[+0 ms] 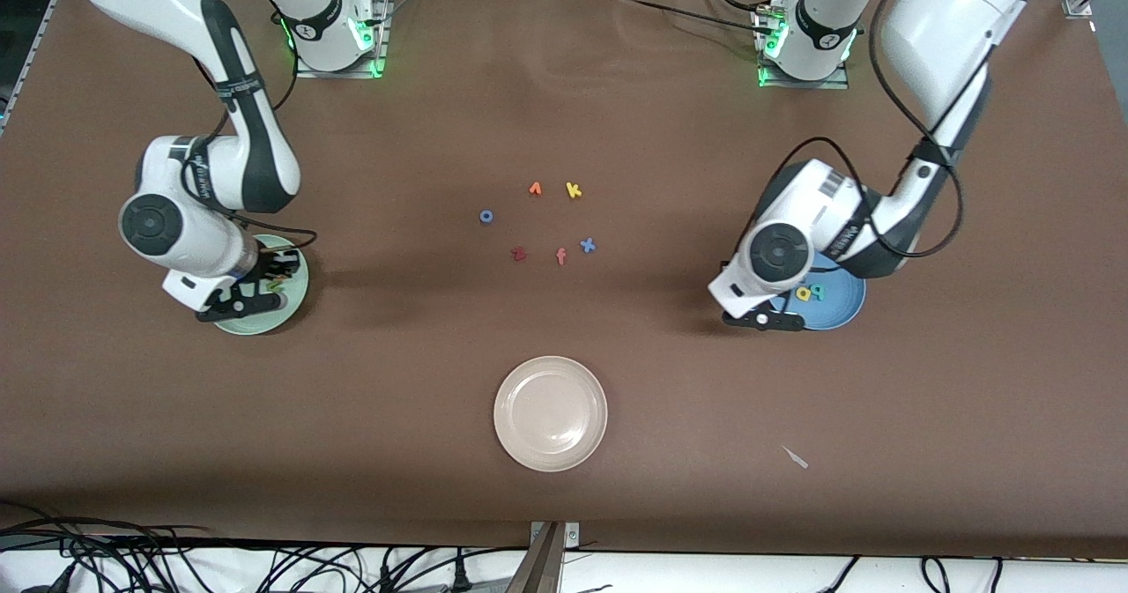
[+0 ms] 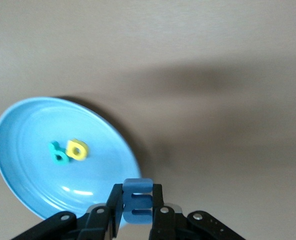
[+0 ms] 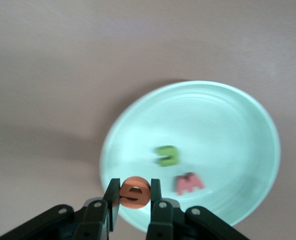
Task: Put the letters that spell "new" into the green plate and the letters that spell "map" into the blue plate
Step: 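Drop the orange e on the green plate while the left gripper drops E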
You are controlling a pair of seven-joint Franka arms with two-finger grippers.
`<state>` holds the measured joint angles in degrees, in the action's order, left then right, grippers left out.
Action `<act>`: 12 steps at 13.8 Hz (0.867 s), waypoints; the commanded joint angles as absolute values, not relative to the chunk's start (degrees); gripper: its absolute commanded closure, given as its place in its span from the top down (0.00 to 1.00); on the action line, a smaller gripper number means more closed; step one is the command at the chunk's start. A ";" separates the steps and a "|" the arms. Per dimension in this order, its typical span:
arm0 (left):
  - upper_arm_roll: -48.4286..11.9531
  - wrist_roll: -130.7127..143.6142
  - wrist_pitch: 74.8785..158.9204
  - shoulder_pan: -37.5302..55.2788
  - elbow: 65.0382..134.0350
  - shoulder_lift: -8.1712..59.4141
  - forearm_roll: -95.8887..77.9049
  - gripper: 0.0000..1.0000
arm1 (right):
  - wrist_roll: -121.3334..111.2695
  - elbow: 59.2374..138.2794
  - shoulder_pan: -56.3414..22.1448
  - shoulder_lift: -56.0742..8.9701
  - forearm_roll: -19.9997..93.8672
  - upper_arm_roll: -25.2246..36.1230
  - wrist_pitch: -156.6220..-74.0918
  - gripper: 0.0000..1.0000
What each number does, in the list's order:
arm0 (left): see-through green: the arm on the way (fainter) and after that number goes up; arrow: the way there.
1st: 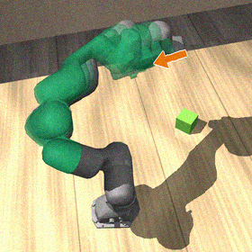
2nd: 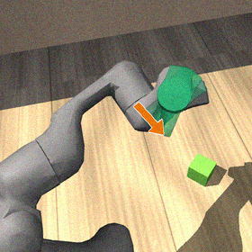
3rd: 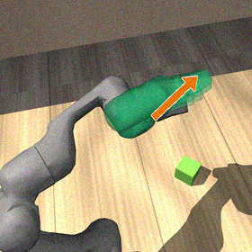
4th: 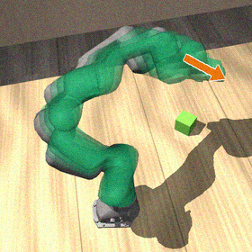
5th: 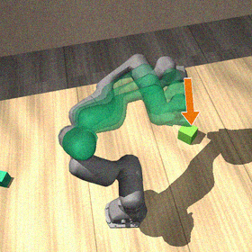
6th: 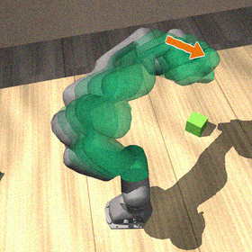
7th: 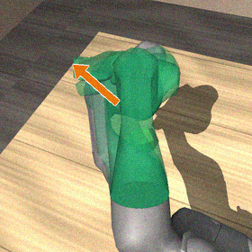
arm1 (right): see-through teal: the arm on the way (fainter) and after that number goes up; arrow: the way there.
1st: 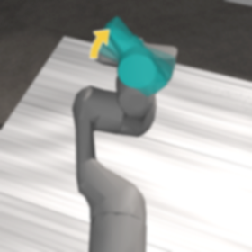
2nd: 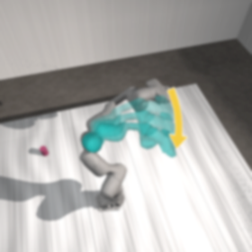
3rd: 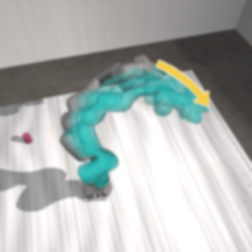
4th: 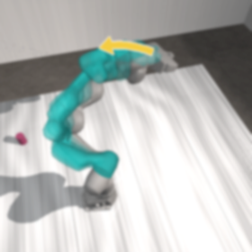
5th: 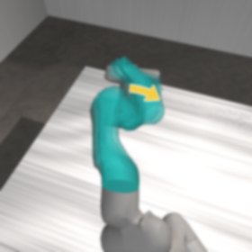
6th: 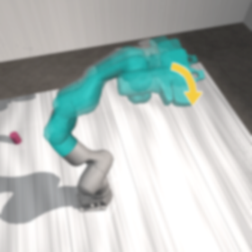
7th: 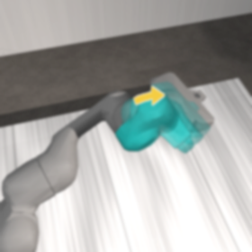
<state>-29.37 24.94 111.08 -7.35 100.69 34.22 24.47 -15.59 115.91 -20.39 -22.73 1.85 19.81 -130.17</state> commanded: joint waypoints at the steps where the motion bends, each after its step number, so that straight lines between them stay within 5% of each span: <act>1: -31.37 19.60 115.30 -11.77 107.56 29.88 24.78 0.00 | -21.18 118.04 -18.81 -22.23 3.60 20.30 -132.19 0.34; 2: -31.64 18.56 116.97 -13.34 109.06 29.36 24.96 0.00 | -21.09 117.69 -18.72 -22.32 4.13 20.30 -131.67 0.99; 3: -31.64 17.24 119.51 -14.93 110.81 29.27 25.05 0.00 | -21.01 117.08 -18.72 -21.98 4.48 20.30 -130.62 1.00; 4: -31.64 16.62 121.79 -15.64 112.22 29.27 24.96 0.30 | -20.92 115.24 -18.81 -21.62 4.48 20.13 -127.73 1.00; 5: -31.64 16.52 121.90 -15.73 112.24 29.44 24.96 0.99 | -20.83 112.09 -18.81 -21.53 4.48 19.95 -123.01 1.00; 12: -34.79 16.79 114.73 -15.55 103.30 28.83 24.08 1.00 | -20.57 91.61 -19.42 -21.45 4.31 19.86 -93.11 1.00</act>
<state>-32.42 17.48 120.06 -14.90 107.38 30.82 24.46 -19.51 97.35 -19.60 -21.15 3.34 20.00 -100.35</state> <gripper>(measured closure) 0.154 0.000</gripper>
